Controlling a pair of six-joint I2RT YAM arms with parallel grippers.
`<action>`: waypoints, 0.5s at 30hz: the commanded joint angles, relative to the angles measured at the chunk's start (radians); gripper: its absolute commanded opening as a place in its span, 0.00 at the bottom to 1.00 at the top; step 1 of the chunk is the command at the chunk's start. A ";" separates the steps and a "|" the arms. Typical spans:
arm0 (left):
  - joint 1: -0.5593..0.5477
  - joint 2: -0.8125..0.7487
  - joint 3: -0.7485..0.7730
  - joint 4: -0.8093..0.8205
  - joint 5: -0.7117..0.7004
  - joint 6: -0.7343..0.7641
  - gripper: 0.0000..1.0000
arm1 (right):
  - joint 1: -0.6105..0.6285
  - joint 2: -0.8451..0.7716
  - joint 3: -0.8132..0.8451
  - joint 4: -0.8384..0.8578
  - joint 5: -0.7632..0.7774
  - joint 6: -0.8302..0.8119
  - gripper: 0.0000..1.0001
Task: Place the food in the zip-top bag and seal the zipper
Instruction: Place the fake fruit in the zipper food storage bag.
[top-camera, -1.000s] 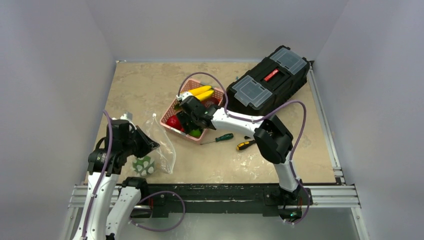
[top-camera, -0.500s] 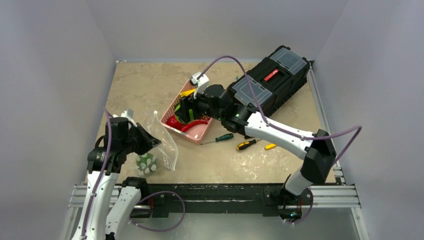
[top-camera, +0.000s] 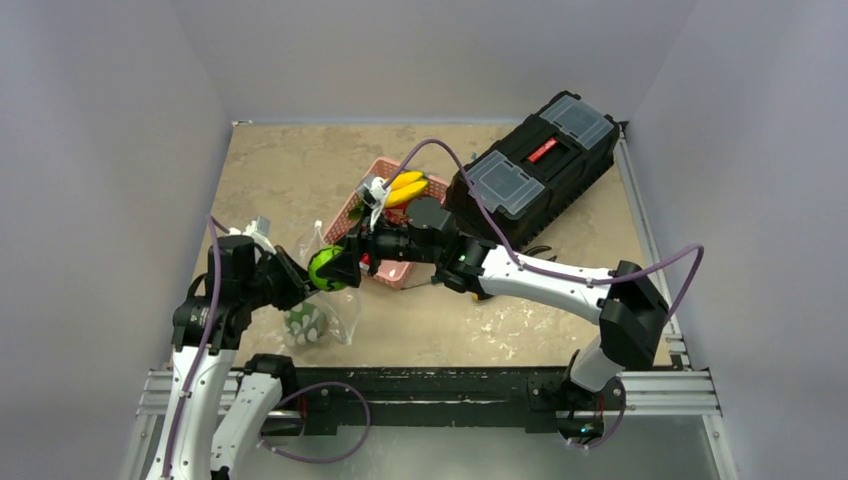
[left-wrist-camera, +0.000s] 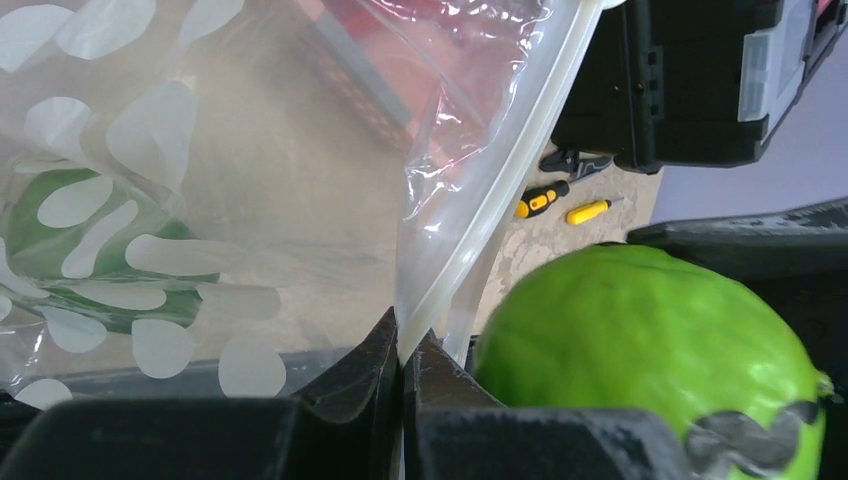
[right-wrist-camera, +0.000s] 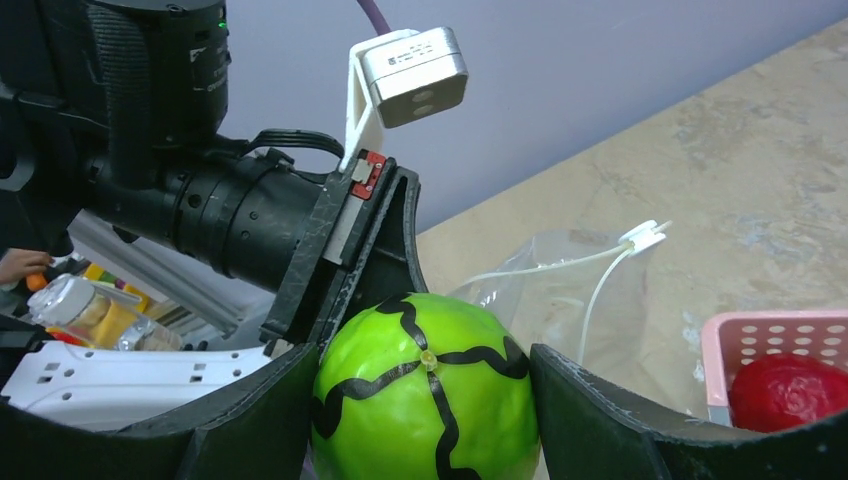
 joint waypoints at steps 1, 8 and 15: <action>-0.001 -0.022 0.041 0.045 0.080 0.017 0.00 | 0.009 0.019 -0.015 0.089 0.030 0.007 0.00; -0.001 -0.036 0.053 0.040 0.112 0.015 0.00 | 0.019 0.052 -0.013 -0.025 0.291 -0.045 0.00; -0.001 -0.043 0.049 0.040 0.118 0.010 0.00 | 0.029 0.057 -0.012 -0.063 0.377 -0.057 0.00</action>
